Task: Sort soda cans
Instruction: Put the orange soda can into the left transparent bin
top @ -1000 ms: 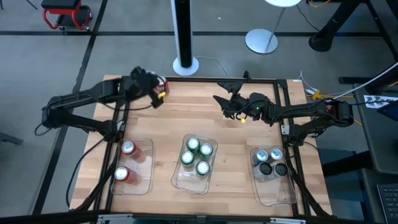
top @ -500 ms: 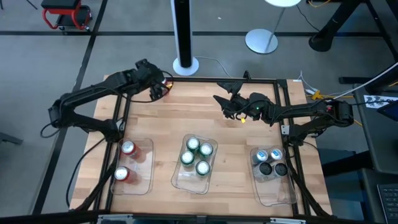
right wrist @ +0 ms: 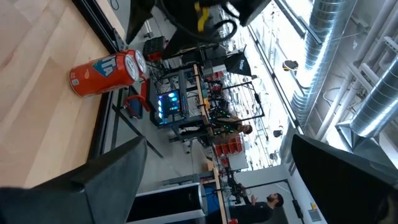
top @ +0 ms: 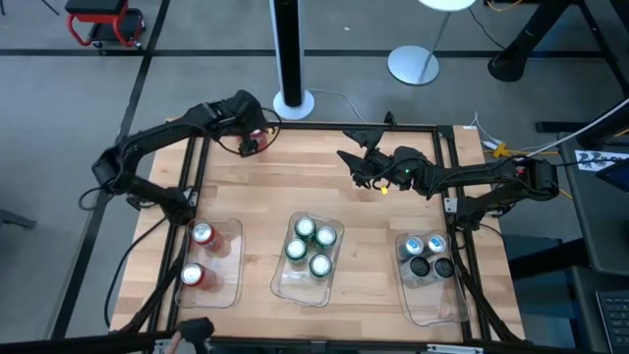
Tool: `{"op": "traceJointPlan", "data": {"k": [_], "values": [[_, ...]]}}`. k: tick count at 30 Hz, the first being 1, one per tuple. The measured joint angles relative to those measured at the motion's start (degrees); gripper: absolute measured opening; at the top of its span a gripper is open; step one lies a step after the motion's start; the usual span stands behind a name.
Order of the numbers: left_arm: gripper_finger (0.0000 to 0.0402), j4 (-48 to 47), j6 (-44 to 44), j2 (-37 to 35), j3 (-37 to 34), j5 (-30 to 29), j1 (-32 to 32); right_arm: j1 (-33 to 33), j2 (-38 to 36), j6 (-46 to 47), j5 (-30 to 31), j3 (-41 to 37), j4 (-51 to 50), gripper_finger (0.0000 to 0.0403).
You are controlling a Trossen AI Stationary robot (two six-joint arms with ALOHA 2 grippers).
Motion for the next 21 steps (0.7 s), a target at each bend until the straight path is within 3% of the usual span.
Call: {"op": "traceJointPlan", "data": {"k": [3,21], "values": [[0.0379,0.9,2.0,0.7,0.0,0.4,2.3,0.0,0.0,0.0,0.0,0.0,0.0,0.0399],[0.0379,5.2,6.2,4.4,0.0,17.2,11.8,0.0,0.0,-1.3,0.0,0.0,0.0,0.0399]]}}
